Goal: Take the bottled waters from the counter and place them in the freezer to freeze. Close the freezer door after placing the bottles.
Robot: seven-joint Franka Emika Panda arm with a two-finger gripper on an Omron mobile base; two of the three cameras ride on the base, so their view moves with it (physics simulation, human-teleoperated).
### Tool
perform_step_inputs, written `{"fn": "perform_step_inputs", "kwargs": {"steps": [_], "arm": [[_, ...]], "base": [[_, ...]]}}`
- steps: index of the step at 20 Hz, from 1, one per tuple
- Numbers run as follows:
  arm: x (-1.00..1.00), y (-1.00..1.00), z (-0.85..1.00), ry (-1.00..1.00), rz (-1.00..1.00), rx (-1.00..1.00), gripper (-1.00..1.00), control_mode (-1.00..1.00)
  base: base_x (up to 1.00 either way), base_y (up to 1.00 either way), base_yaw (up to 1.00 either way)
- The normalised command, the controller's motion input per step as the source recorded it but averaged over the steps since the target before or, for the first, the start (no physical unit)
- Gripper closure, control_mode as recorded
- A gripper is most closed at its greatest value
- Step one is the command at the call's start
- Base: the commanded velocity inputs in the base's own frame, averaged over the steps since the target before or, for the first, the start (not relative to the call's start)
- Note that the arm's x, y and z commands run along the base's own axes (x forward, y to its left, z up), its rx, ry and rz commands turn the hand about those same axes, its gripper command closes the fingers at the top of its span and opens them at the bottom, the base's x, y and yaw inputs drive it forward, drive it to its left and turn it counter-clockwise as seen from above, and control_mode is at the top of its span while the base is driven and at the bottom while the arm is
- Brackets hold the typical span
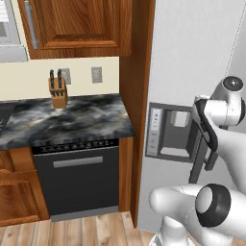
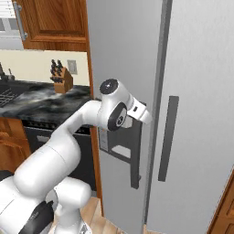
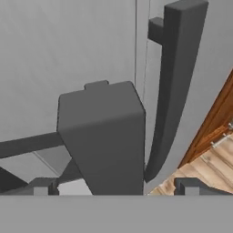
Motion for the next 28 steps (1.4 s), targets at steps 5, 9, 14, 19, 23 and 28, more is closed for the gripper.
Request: {"fn": "perform_step_inputs", "kwargs": {"steps": [5, 9, 14, 19, 23, 28], "arm": [[0.36, -0.05, 0.00, -0.06, 0.03, 0.00, -1.00, -1.00], [0.42, -0.06, 0.00, -0.03, 0.02, 0.00, -1.00, -1.00], [0.64, -0.13, 0.00, 0.00, 0.04, 0.00, -1.00, -1.00], [0.70, 0.00, -0.06, -0.05, 0.00, 0.00, -1.00, -1.00], [0.60, 0.00, -0.06, -0.05, 0.00, 0.00, -1.00, -1.00], [0.54, 0.00, -0.02, -0.02, 0.00, 0.00, -1.00, -1.00]], "base": [[0.00, 0.00, 0.00], [0.00, 0.00, 0.00], [0.00, 0.00, 0.00], [0.00, 0.00, 0.00], [0.00, 0.00, 0.00], [0.00, 0.00, 0.00]]}}
